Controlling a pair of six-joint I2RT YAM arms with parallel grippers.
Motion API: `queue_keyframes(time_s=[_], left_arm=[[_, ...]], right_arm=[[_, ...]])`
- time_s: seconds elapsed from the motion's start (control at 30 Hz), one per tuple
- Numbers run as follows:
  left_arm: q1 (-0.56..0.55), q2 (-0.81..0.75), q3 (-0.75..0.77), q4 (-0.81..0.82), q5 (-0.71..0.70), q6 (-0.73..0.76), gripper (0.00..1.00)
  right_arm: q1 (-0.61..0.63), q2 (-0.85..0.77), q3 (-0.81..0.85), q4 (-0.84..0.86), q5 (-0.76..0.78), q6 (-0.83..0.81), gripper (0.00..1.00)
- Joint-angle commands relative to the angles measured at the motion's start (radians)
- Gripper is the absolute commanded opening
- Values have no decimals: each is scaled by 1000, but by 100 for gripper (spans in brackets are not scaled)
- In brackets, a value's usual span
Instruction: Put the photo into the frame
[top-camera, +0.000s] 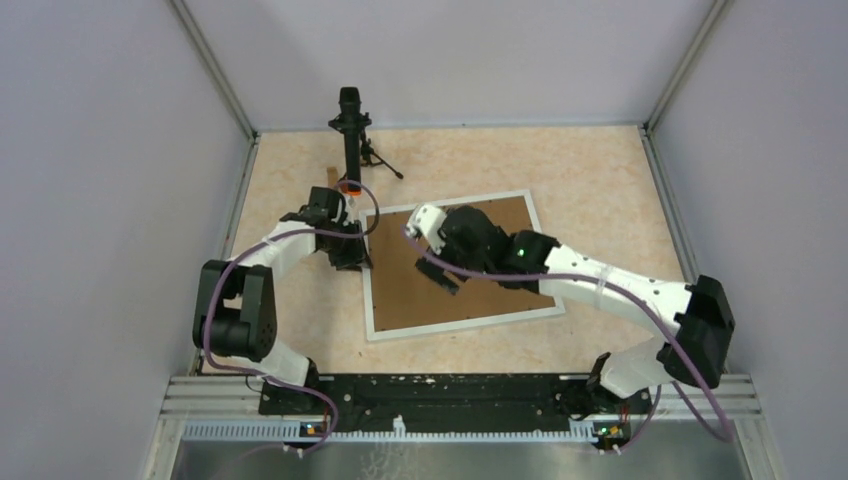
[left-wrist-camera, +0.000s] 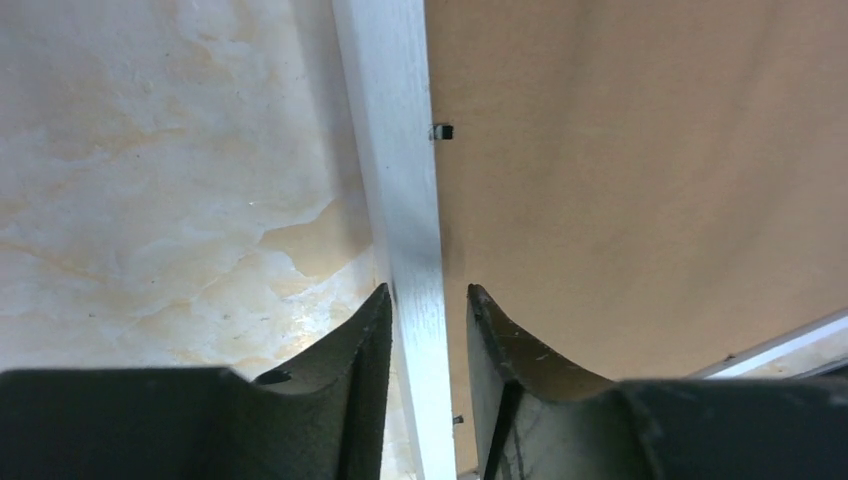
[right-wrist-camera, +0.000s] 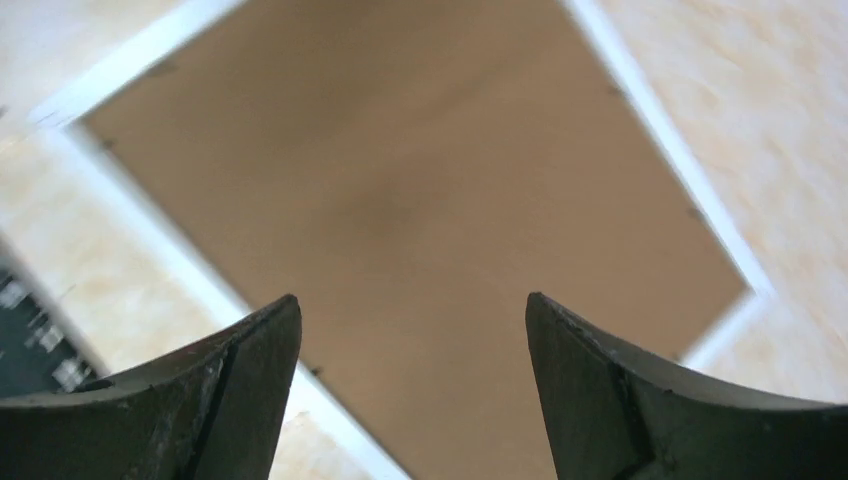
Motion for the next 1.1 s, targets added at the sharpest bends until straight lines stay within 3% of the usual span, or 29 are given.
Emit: queue_keyframes(time_s=[0.0, 0.1, 0.17, 0.23, 0.43, 0.57, 0.87, 1.07], left_arm=[[19, -95, -13, 58, 52, -13, 43], [24, -138, -36, 65, 63, -36, 57], [27, -168, -58, 74, 85, -57, 70], [29, -200, -88, 91, 102, -77, 77], [31, -270, -140, 125, 141, -122, 81], [32, -282, -155, 135, 157, -131, 82], [34, -272, -176, 174, 195, -125, 86], [34, -258, -189, 193, 212, -129, 87]], right_arm=[[133, -80, -192, 165, -349, -244, 80], [220, -144, -320, 291, -351, -317, 79], [222, -136, -338, 274, -444, -377, 75], [223, -128, -384, 318, -465, -414, 72], [224, -69, -473, 441, -519, -456, 58], [224, 11, -470, 469, -500, -433, 34], [238, 51, -509, 547, -402, -420, 44], [250, 86, -512, 553, -351, -437, 44]])
